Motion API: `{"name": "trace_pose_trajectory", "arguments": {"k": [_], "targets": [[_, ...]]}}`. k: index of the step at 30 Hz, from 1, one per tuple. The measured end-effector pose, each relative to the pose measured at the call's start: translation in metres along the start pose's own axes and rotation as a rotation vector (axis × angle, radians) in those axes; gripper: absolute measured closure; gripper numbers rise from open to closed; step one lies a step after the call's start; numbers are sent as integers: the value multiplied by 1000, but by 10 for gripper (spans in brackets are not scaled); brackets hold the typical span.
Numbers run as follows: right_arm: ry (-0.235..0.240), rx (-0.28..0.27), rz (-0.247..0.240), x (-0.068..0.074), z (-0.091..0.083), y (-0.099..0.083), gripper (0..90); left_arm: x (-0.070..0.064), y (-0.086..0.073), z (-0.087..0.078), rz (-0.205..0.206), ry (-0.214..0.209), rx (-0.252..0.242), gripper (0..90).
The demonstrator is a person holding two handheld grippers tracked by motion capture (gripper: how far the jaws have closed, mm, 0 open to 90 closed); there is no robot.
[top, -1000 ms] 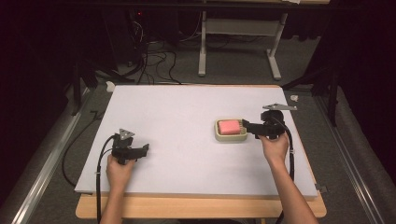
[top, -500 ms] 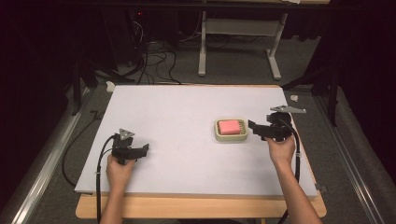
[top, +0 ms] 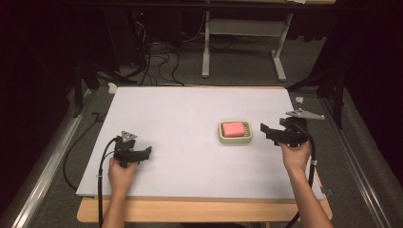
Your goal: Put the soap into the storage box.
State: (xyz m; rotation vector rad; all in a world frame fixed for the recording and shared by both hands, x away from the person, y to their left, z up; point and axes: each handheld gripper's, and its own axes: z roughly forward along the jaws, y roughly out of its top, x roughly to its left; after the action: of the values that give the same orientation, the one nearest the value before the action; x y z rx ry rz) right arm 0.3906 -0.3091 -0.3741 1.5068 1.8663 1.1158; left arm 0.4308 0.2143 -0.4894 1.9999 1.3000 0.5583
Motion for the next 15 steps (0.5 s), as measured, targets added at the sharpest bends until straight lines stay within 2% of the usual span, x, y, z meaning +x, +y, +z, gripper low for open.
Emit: {"name": "trace_pose_trajectory", "arguments": {"k": [15], "targets": [[1,-52,29,-16,-25,-12,180,0,0,0,0,2,-1,172]]}}
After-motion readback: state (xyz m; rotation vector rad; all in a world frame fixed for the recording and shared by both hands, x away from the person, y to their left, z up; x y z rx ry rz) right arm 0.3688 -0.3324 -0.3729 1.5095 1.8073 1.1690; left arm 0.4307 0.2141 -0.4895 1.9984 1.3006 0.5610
